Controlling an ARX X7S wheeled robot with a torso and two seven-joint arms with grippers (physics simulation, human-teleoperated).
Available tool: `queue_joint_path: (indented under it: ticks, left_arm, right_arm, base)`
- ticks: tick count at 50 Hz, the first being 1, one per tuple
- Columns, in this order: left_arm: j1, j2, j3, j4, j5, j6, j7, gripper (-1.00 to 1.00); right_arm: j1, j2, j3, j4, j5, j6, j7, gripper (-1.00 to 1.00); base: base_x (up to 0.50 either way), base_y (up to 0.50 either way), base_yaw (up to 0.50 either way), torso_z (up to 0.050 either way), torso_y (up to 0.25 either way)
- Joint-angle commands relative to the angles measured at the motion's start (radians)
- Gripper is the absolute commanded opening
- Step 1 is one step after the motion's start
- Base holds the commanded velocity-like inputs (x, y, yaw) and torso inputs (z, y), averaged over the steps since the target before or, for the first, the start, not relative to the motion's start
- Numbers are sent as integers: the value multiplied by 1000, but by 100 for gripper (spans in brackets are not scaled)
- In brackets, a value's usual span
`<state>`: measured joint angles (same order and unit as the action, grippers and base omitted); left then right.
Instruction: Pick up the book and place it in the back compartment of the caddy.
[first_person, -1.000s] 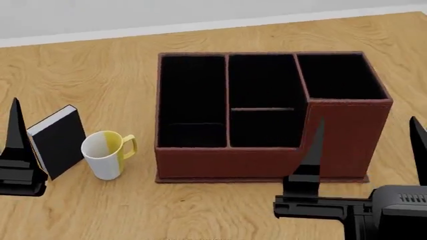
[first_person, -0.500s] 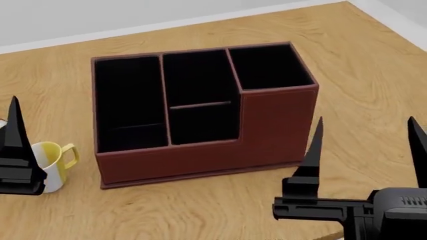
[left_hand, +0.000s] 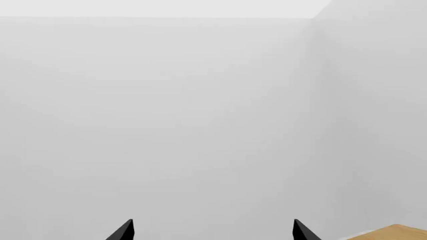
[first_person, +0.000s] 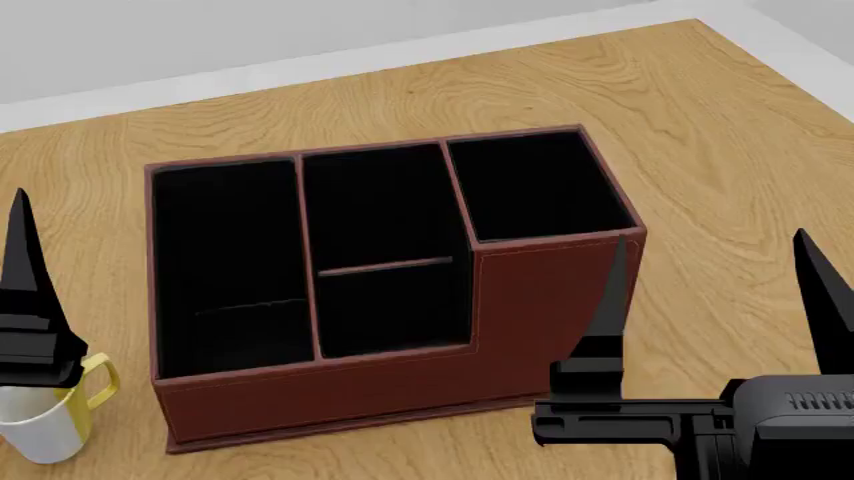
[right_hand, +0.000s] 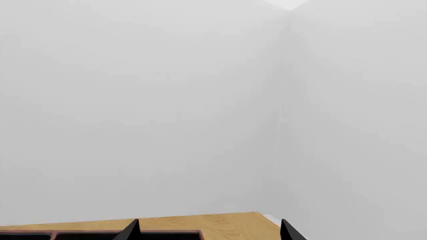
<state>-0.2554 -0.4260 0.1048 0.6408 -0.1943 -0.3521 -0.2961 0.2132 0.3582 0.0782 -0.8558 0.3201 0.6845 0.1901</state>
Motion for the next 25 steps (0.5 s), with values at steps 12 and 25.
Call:
queue_joint_path:
  ticks: [12, 25]
  left_arm:
    - [0, -4, -5, 3, -11, 2, -5, 100]
    - [-1, -7, -4, 7, -13, -2, -8, 100]
  right_arm:
    - [8, 0, 2, 7, 42, 27, -1, 100]
    - [13, 22, -40, 2, -5, 28, 22, 100]
  base:
    - [468, -177, 0, 0, 1]
    - [101, 121, 0, 0, 1]
